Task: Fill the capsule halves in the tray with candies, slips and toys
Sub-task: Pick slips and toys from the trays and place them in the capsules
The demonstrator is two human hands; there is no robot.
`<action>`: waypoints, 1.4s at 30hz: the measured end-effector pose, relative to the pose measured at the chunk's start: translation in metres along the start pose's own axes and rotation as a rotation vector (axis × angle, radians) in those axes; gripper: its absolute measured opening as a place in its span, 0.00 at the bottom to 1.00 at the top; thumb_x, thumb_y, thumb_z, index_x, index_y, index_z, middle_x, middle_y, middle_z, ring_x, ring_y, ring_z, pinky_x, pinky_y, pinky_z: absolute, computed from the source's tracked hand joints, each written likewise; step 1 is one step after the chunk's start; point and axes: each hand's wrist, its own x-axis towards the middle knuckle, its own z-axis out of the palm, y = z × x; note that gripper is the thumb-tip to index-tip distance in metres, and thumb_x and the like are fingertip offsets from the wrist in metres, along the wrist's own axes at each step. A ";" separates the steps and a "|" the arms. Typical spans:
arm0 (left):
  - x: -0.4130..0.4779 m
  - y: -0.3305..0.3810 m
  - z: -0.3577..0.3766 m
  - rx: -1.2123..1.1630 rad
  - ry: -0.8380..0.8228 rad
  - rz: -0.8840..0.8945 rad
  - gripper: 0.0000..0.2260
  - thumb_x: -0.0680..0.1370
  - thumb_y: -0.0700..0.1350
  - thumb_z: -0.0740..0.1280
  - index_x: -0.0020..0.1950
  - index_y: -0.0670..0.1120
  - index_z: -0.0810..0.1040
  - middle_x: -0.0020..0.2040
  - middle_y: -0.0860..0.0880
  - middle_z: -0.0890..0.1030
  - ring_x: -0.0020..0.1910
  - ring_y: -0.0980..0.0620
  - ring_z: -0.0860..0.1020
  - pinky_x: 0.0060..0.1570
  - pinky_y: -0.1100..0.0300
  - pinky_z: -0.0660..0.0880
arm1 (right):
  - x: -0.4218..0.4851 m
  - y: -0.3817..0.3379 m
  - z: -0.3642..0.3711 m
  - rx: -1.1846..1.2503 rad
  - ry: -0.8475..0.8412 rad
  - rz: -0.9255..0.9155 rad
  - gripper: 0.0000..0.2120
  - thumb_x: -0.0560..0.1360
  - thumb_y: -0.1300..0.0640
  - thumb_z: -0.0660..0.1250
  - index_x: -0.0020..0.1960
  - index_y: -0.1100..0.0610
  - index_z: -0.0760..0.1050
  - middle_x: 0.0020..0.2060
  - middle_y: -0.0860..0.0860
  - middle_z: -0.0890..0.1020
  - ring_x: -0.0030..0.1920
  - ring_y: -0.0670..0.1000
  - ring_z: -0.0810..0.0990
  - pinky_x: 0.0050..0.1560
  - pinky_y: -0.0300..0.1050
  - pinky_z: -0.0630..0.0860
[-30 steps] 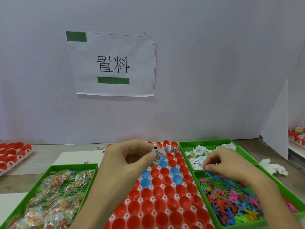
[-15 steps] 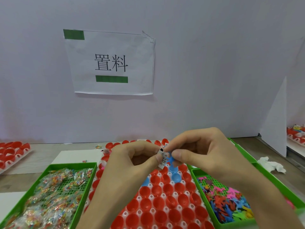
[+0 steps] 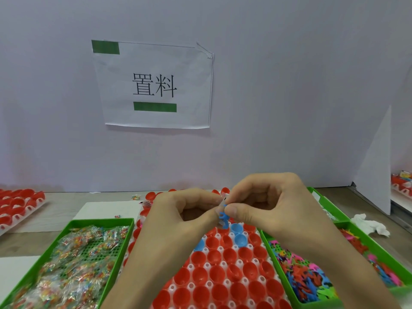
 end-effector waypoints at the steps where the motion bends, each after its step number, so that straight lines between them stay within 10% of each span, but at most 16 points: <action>1: 0.000 0.000 0.000 -0.010 -0.009 -0.015 0.04 0.72 0.43 0.75 0.45 0.52 0.86 0.39 0.54 0.87 0.41 0.57 0.86 0.42 0.70 0.79 | 0.000 0.000 0.001 -0.017 0.013 0.001 0.05 0.72 0.58 0.76 0.43 0.48 0.84 0.39 0.46 0.87 0.42 0.47 0.87 0.46 0.38 0.82; 22: -0.003 0.002 -0.001 -0.291 -0.062 -0.065 0.15 0.66 0.53 0.73 0.49 0.50 0.88 0.47 0.47 0.88 0.48 0.50 0.86 0.50 0.63 0.81 | 0.003 0.010 0.016 -0.002 0.276 -0.187 0.08 0.68 0.47 0.74 0.41 0.52 0.83 0.38 0.48 0.82 0.40 0.52 0.83 0.40 0.50 0.81; 42: -0.004 0.005 -0.013 -0.258 -0.142 -0.051 0.14 0.67 0.54 0.73 0.51 0.55 0.87 0.48 0.49 0.88 0.49 0.51 0.86 0.50 0.65 0.80 | 0.002 0.017 0.001 -0.010 -0.022 -0.222 0.11 0.74 0.56 0.73 0.55 0.47 0.83 0.47 0.48 0.81 0.47 0.56 0.83 0.49 0.55 0.82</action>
